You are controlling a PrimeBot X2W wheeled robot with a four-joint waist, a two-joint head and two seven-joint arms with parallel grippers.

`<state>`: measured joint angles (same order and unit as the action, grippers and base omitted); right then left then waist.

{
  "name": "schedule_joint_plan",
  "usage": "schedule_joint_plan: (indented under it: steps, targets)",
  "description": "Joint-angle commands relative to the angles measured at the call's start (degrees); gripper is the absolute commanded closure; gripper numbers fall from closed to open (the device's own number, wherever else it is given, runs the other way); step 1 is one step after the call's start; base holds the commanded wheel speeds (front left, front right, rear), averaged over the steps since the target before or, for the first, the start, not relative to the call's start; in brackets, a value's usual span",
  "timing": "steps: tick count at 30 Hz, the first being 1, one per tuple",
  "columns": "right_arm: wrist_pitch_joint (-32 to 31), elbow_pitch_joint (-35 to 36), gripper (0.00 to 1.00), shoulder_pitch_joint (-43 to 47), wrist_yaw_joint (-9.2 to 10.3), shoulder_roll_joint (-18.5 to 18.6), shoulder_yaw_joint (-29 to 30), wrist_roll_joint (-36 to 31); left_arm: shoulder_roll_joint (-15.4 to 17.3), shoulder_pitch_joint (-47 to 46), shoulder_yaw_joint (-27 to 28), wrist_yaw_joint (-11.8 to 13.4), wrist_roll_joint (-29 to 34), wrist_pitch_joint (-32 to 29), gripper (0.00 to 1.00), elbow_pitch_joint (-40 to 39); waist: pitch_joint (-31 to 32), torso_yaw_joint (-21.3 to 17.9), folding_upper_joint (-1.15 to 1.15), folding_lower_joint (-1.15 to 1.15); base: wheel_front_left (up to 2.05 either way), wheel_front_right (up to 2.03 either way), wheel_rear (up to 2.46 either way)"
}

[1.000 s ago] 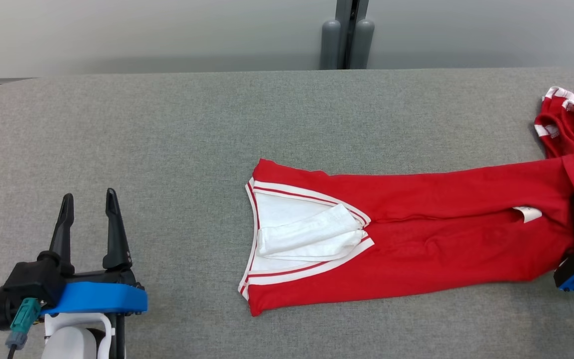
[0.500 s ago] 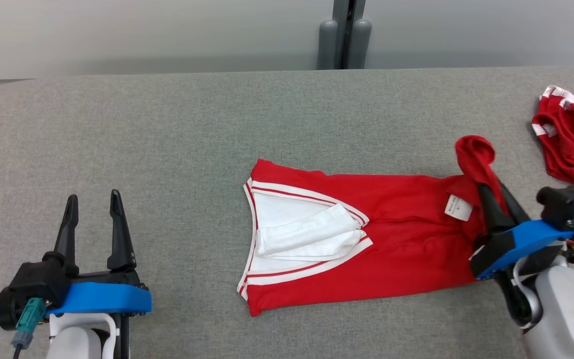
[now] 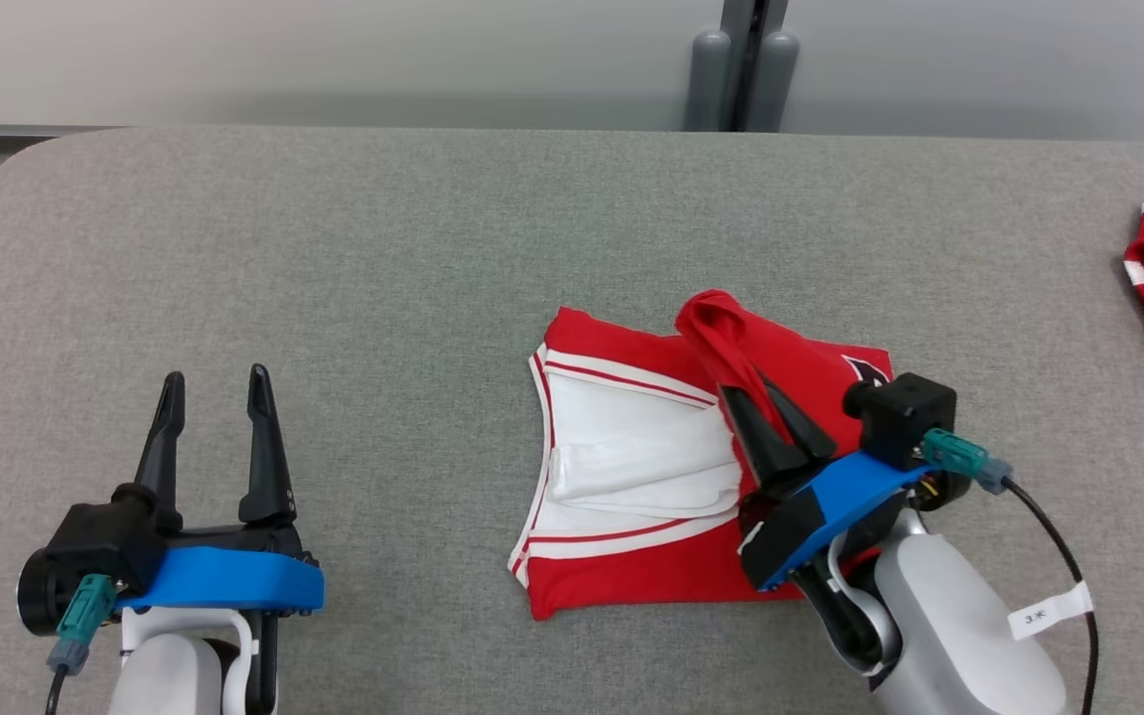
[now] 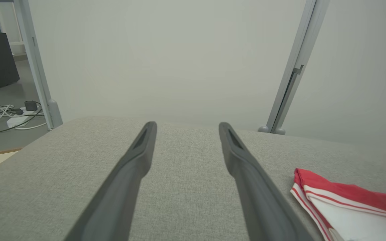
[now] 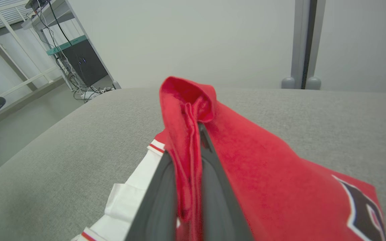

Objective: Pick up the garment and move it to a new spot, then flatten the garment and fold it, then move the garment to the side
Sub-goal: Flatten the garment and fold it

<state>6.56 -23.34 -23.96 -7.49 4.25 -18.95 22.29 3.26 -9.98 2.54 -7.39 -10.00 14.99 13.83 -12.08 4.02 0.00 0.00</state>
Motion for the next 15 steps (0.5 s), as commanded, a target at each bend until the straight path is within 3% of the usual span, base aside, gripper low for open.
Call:
schedule_joint_plan:
  steps: [1, 14, 15]
  targets:
    - [0.23, -0.31, 1.00, -0.89, -0.01, -0.44, -1.05, 0.36, -0.08, -1.11, -0.26, -0.10, -0.12, 0.25, 0.00, 0.00, -0.26, 0.48, 0.00, 0.00, 0.00, 0.00, 0.00]
    - [4.13, -4.98, 1.00, -5.83, -0.01, -1.30, -9.41, 5.05, -0.31, -2.22, -1.64, -0.13, -0.84, 0.25, 0.00, 0.15, -1.48, 3.98, 0.00, 0.00, 0.00, 0.00, 0.00]
    - [4.23, -5.60, 0.84, -6.19, -0.01, -1.31, -9.64, 5.11, -0.31, -2.26, -1.57, -0.13, -0.93, 0.25, 0.00, 0.13, -1.56, 4.03, 0.00, 0.00, 0.00, 0.00, 0.00]
